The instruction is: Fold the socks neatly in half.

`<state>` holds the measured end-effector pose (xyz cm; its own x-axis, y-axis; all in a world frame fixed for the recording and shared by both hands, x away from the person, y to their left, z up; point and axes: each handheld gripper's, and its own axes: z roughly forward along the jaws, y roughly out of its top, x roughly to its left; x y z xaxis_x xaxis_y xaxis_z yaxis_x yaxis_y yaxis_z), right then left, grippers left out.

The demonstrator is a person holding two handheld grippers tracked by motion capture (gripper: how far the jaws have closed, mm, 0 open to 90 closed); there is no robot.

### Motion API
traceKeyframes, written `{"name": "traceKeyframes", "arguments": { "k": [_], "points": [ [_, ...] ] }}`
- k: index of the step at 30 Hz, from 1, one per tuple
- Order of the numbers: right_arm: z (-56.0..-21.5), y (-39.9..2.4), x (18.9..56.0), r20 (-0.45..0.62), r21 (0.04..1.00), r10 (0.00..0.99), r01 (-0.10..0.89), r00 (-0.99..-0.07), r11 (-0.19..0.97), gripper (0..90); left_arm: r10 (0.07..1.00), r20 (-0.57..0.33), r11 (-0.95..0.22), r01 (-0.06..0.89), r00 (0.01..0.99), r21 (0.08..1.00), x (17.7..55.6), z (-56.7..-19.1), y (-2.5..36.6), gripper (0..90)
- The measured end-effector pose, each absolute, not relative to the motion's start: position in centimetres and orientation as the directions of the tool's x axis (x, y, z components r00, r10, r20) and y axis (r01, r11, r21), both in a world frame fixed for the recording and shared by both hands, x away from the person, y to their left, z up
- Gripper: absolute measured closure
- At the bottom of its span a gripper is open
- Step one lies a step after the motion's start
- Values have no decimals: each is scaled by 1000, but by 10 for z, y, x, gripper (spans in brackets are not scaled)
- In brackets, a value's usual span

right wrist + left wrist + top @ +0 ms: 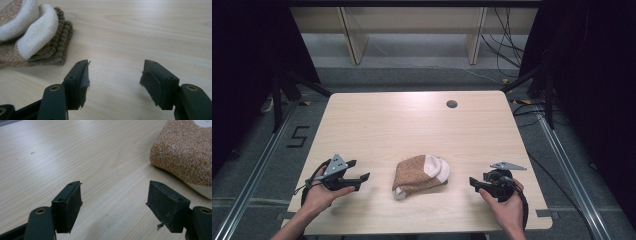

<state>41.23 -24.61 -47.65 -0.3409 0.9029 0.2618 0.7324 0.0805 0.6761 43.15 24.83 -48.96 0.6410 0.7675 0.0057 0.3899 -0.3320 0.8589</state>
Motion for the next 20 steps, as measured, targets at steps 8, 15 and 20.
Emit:
{"name": "traceKeyframes", "arguments": {
  "k": [8,15,20],
  "points": [
    [-483,-255,407,278,710,908,703,-312,24,378,784,-1,-301,382,621,874,430,-494,251,266],
    [-488,-263,406,268,718,914,696,-306,23,374,781,4,-306,377,625,874,430,-496,250,267],
    [-491,-264,408,255,712,920,701,-298,30,370,777,-2,-306,381,629,873,430,-498,248,267]
  ]
}}
